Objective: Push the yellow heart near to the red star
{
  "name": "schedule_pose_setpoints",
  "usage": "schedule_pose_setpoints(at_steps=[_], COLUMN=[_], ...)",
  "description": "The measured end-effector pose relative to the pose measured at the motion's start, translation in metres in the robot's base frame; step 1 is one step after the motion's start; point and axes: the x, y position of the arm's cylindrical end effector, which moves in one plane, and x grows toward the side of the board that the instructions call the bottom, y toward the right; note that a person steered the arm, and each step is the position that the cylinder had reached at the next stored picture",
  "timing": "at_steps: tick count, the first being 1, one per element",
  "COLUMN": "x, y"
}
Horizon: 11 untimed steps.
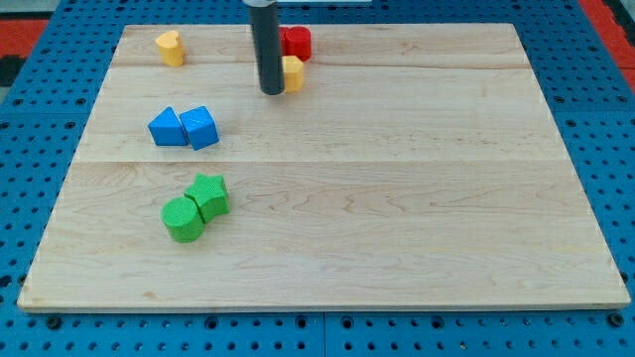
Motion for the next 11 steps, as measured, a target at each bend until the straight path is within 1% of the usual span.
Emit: schedule_pose_setpoints(at_steps=[1, 2, 3, 4, 5, 6, 7, 8, 9, 10, 11], x=[-0.023, -0.003, -0.003, -0.036, -0.075, -0.078, -0.060, -0.058, -0.042, 0.028, 0.079], y=[0.019, -0.048, -0.138, -0.190, -0.180, -0.124, -0.099, -0.076, -0.064, -0.031, -0.024])
